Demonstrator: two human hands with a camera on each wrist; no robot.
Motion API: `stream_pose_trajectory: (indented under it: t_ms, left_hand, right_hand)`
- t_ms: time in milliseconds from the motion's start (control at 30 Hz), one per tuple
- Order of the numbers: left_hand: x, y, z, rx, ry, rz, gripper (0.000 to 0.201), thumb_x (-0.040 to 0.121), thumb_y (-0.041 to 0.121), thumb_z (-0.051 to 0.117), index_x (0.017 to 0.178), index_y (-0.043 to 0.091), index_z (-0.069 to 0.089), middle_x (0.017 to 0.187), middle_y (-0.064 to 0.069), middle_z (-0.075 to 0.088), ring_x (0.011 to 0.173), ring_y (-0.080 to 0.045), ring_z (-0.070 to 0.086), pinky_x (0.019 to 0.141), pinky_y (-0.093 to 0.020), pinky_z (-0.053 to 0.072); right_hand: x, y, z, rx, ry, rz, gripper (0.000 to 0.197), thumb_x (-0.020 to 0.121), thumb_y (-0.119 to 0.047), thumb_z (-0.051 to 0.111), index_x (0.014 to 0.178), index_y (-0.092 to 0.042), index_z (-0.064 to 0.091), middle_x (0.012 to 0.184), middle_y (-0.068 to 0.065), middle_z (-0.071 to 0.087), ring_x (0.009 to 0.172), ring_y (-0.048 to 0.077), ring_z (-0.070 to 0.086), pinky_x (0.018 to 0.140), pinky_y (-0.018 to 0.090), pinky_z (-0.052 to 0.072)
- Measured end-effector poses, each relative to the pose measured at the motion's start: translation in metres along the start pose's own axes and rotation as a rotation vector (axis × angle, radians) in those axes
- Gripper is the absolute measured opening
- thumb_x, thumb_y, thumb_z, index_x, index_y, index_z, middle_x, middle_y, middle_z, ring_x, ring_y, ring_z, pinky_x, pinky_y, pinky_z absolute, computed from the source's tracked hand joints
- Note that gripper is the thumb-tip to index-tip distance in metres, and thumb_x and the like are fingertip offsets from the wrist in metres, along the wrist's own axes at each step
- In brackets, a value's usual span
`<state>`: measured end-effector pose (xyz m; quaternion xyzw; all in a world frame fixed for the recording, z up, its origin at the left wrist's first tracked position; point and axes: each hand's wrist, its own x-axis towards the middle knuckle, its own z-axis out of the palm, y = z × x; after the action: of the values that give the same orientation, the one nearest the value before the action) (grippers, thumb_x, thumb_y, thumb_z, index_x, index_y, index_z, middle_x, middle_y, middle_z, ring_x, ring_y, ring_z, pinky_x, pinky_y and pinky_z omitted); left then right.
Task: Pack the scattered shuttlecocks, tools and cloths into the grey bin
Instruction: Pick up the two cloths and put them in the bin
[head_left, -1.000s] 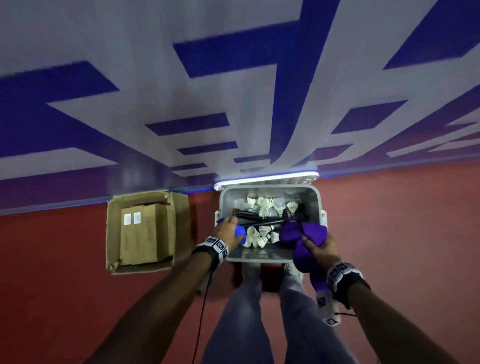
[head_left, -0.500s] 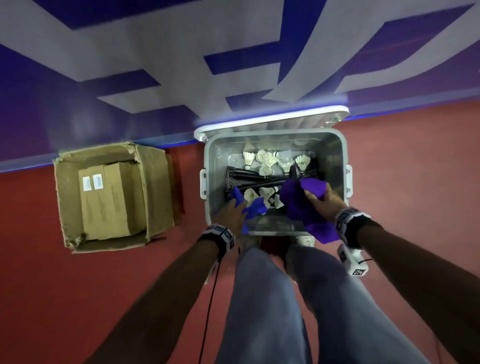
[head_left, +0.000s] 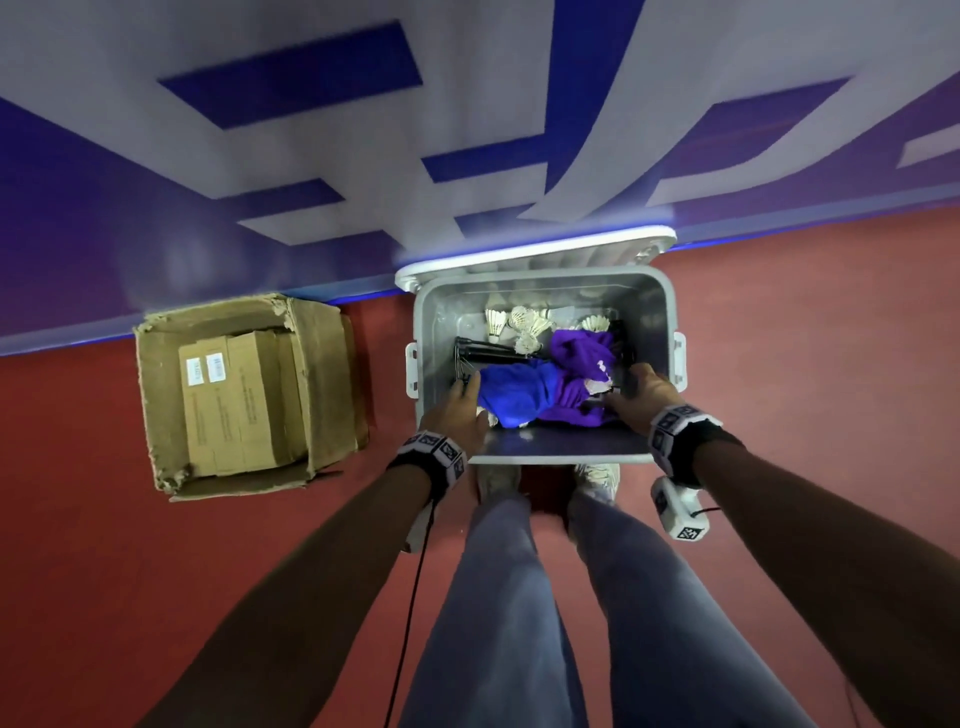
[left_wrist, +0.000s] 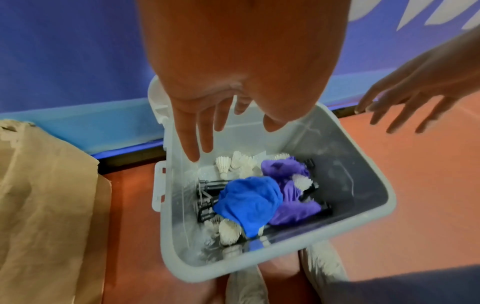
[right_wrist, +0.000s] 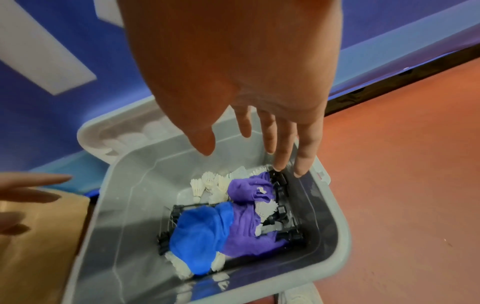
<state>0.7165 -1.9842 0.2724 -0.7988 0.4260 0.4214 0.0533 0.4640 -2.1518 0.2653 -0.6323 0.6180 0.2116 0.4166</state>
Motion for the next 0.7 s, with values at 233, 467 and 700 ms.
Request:
stream_pose_trajectory:
  t_ms: [233, 467, 700]
  left_hand:
    - [-0.066, 0.091, -0.129, -0.100, 0.177, 0.054, 0.062, 0.102, 0.032, 0.051, 0.159, 0.018, 0.030, 0.153, -0.014, 0.044, 0.138, -0.033, 0.047, 0.112, -0.043, 0.042]
    - [-0.180, 0.175, -0.265, -0.254, 0.364, 0.297, 0.049, 0.102, 0.029, 0.054, 0.148, 0.016, 0.046, 0.149, -0.008, 0.050, 0.137, -0.026, 0.048, 0.113, -0.040, 0.041]
    - [-0.309, 0.210, -0.393, -0.335, 0.569, 0.483, 0.041, 0.102, 0.031, 0.055, 0.141, 0.020, 0.054, 0.139, 0.000, 0.057, 0.126, -0.017, 0.055, 0.106, -0.042, 0.048]
  right_hand:
    - [-0.087, -0.042, -0.077, 0.366, 0.112, -0.033, 0.064, 0.087, -0.043, 0.076, 0.140, -0.018, 0.050, 0.125, 0.010, 0.067, 0.117, 0.031, 0.064, 0.106, 0.045, 0.049]
    - [-0.220, -0.108, -0.194, 0.521, 0.278, -0.253, 0.055, 0.092, -0.045, 0.072, 0.137, -0.021, 0.055, 0.125, 0.010, 0.066, 0.113, 0.027, 0.064, 0.100, 0.040, 0.052]
    - [-0.368, -0.177, -0.309, 0.598, 0.442, -0.468, 0.054, 0.093, -0.050, 0.068, 0.140, -0.029, 0.053, 0.132, 0.003, 0.059, 0.117, 0.017, 0.059, 0.094, 0.031, 0.048]
